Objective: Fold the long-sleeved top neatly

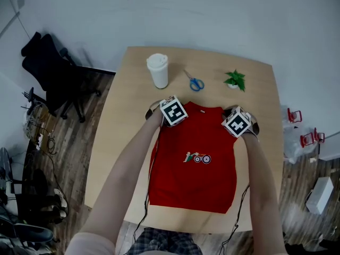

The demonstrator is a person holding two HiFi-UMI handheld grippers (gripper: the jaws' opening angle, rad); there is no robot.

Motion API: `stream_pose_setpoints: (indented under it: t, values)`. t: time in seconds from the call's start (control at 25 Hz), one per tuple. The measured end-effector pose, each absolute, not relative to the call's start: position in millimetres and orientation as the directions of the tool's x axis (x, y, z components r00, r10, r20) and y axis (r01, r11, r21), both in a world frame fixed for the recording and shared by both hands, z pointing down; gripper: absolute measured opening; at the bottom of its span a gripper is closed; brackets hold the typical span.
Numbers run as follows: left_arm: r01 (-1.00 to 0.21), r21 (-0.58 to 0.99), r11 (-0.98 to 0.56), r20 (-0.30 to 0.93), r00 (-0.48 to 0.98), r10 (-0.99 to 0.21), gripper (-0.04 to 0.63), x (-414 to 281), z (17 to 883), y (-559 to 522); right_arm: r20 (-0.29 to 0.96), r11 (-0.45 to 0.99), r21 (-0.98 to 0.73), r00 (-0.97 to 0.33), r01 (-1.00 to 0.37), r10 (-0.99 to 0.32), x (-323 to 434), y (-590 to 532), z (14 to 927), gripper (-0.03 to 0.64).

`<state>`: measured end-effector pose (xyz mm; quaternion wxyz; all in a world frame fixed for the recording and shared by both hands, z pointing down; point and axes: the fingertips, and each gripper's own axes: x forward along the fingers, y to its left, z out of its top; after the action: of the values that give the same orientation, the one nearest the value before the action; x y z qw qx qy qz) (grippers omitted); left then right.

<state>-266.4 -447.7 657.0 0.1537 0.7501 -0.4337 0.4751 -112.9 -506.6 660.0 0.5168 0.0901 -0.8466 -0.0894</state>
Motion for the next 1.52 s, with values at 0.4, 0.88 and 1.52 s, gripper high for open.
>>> stream_pose_setpoints:
  t: [0.4,0.88,1.52]
  values:
    - [-0.787,-0.226,-0.575,0.779,0.208,-0.592,0.029,-255.2,590.3,-422.6,0.803,0.963,0.26,-0.539,-0.064,-0.253,-102.5,-478.8,590.7,0.038]
    - [-0.755,-0.187,-0.628,0.748,0.305,-0.59,0.028,-207.4,553.3,-304.6,0.785,0.968,0.243,-0.598,0.059,-0.16,-55.9,-359.8,559.0,0.038]
    - [-0.647,-0.06,-0.76,0.819,0.404,-0.408,0.028,-120.3,588.4,-123.3,0.872,0.963,0.097,-0.489,0.252,0.04,25.5,-180.8,589.1,0.038]
